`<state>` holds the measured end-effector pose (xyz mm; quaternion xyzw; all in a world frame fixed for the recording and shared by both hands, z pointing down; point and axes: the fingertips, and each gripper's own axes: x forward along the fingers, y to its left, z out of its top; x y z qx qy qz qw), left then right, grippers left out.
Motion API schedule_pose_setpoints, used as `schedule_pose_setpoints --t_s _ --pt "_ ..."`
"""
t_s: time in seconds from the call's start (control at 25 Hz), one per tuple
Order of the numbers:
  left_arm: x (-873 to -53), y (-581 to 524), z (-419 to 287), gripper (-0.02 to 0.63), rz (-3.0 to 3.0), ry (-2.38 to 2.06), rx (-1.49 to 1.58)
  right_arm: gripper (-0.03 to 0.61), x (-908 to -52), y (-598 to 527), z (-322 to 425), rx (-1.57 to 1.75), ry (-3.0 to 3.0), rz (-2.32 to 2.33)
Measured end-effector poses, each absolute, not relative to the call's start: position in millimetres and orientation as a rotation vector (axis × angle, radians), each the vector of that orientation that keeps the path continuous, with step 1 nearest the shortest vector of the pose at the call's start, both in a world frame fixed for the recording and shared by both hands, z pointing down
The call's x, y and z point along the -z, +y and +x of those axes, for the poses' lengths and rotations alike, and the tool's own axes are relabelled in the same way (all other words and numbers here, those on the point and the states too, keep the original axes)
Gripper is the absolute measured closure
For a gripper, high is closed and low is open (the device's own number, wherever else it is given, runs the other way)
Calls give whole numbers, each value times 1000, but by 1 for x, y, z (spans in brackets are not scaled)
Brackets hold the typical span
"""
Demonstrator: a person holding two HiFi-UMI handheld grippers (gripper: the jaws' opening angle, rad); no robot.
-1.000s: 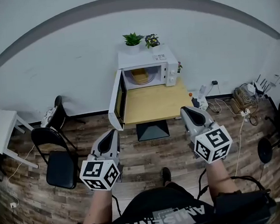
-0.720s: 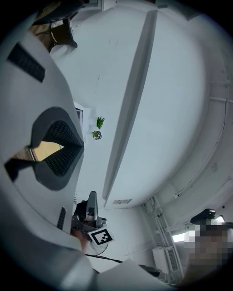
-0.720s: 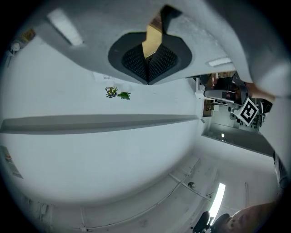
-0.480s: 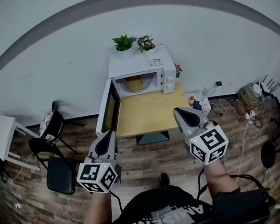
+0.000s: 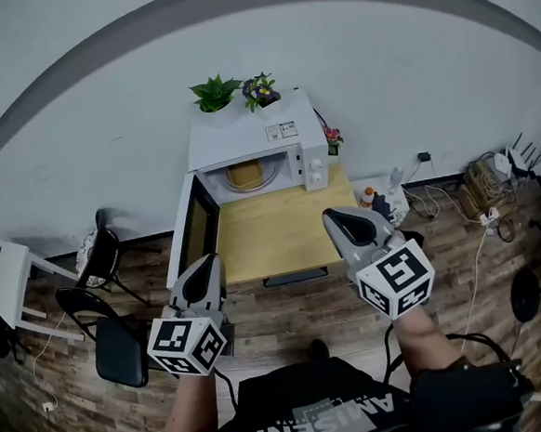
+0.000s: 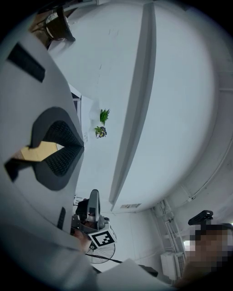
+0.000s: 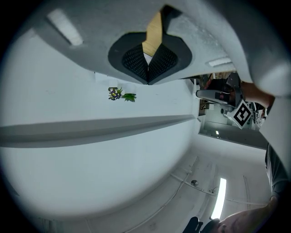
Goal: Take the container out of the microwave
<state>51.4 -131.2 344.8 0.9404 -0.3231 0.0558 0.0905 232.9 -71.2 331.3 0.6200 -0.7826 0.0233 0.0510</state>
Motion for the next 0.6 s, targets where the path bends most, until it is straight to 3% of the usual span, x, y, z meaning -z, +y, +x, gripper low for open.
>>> schedule_pose_setpoints --t_s 0.6 --pt "-334 -228 26 612 2836 -880 -112 572 -328 -161 211 -74 -2308 1937"
